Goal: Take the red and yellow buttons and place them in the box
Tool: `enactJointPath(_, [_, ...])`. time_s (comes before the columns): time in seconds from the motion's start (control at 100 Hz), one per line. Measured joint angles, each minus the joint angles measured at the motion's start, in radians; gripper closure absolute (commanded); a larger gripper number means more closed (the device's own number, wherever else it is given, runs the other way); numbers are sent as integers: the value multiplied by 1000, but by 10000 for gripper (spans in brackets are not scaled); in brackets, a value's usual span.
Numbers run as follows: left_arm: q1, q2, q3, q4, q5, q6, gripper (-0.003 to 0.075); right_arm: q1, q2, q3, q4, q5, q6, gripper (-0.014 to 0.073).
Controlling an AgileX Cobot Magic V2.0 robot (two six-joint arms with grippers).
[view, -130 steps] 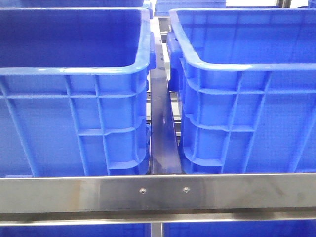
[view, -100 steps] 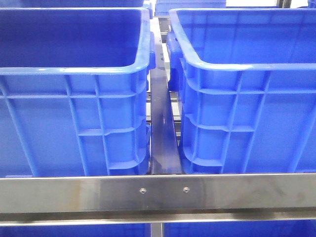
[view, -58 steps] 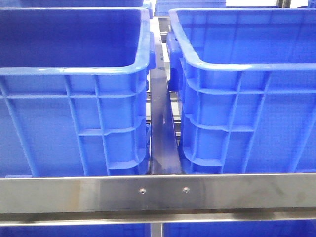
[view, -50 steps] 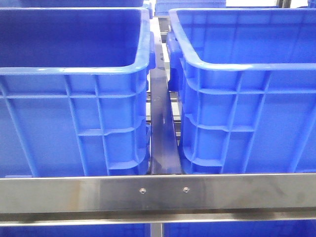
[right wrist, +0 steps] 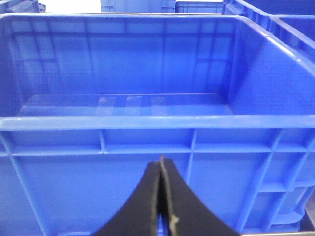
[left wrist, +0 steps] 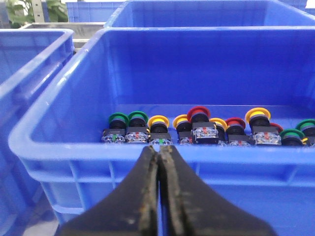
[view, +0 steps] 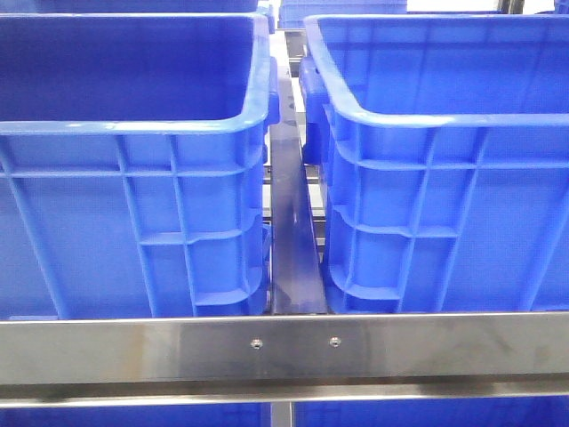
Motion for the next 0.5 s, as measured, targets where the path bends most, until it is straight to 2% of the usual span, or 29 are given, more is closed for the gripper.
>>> enactJointPath(0.2, [0, 165, -185, 0, 159, 0, 740, 0, 0, 0, 0, 0, 0, 653])
enactJointPath(0.35, [0, 329, -284, 0, 207, 0, 720, 0, 0, 0, 0, 0, 0, 653])
enactJointPath(0.42, [0, 411, -320, 0, 218, 0, 645, 0, 0, 0, 0, 0, 0, 653])
enactJointPath(0.47, [0, 467, -344, 0, 223, 0, 559, 0, 0, 0, 0, 0, 0, 653])
enactJointPath(0.5, [0, 497, -361, 0, 222, 0, 478, 0, 0, 0, 0, 0, 0, 653])
